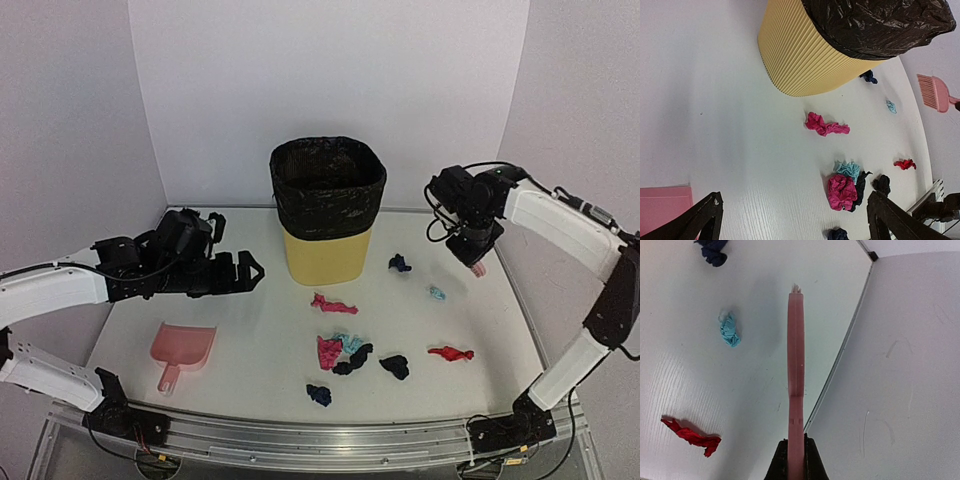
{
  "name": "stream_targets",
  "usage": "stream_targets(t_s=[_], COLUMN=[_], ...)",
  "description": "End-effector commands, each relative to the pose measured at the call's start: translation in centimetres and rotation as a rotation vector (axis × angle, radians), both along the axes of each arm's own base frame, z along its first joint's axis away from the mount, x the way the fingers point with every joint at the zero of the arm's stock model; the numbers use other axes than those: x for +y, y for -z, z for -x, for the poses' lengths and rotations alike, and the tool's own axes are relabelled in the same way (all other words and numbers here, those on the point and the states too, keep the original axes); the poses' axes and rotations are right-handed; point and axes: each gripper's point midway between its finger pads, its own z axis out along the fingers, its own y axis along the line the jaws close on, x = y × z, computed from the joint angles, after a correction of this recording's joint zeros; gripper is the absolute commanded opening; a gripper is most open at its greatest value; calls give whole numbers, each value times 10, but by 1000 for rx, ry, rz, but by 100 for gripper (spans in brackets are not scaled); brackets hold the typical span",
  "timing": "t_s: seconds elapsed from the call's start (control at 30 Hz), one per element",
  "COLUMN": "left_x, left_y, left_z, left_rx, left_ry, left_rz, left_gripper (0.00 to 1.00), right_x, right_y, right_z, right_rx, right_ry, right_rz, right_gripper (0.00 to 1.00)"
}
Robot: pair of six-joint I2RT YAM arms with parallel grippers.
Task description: Sweep away the paper scraps from the table
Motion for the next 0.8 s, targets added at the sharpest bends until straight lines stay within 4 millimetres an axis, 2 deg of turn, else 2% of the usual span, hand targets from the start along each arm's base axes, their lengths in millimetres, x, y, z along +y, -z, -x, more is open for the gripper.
stream_targets(t_s=[0.0, 0.17, 0.27, 0.33, 0.47, 0.67, 0.77], left_x=[3, -4, -3, -3, -1, 3, 5], left_y=[-3, 14, 17, 18, 18, 15, 12], left_z=[-4, -2, -2, -2, 0, 3, 4], left_rx=[15, 76, 82, 80, 82, 69, 62], left_ry=[-39, -39, -44, -38, -37, -30, -30], left_rz=[5, 8, 6, 1, -7, -7, -6], left_gripper=[100, 100, 100, 100, 100, 100, 100], right_x=[32, 37, 41, 44, 56, 81, 92], right_y=[20, 47, 66, 77, 96, 113, 117], right_z=[-60, -114, -132, -137, -133, -112, -94], right_rx=[100, 123, 120, 118, 130, 141, 144], right_ry=[-364, -395, -400, -402, -437, -514, -527], right_rz=[62, 217, 270, 269, 234, 249, 277], right_gripper=[0, 0, 0, 0, 0, 0, 0])
